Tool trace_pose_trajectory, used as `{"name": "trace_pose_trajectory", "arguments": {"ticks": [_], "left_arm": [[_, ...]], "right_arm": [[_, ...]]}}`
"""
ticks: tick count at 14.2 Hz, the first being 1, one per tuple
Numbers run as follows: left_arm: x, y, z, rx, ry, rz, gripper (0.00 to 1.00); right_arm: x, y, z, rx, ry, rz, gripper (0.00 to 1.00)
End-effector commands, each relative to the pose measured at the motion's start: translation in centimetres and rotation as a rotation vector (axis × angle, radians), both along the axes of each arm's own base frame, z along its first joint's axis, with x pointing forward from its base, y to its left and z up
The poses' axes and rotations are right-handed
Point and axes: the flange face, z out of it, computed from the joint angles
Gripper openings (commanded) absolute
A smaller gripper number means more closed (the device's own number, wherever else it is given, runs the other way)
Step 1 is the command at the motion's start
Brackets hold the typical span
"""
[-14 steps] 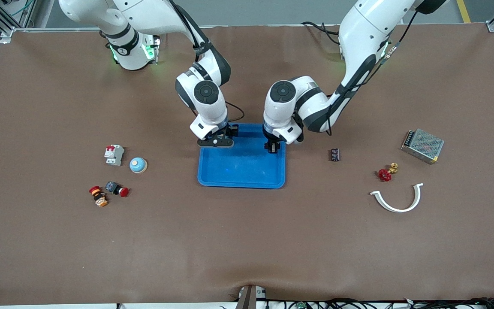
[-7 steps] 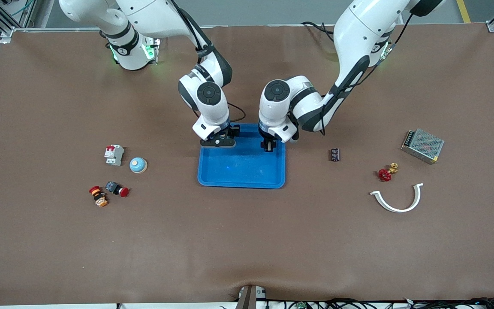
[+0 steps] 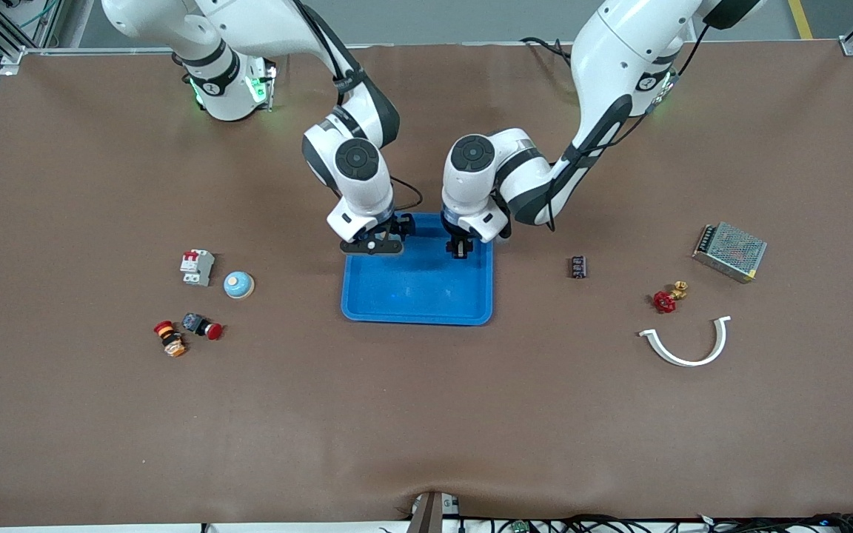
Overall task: Place electrolytic capacitor and blue bell in tray
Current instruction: 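Release the bell in the tray while the left gripper lowers the capacitor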
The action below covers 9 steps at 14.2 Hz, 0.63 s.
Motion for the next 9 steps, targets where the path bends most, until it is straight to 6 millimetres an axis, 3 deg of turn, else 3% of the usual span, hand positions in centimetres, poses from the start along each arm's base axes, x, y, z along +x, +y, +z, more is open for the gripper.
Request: {"name": "trace_pose_trajectory", "arguments": {"ticks": [1,3,9], "left_arm": [[-0.1,-0.8,-0.6,0.002,-0.012,0.032,0.0],[0.3,-1.0,-1.1,-0.002,-0.007,0.038,0.0],[-0.1,-1.3,-2.0,0.0,0.005,0.032,0.0]], "right_arm": [[3.6,-6.2,7.2,0.003,0.031,0.043,1.0],[4.7,-9.2,9.1,0.007,0.05,0.122,1.0],[8.9,-18.2,9.3,-0.069,0.034,0.185,1.0]]}}
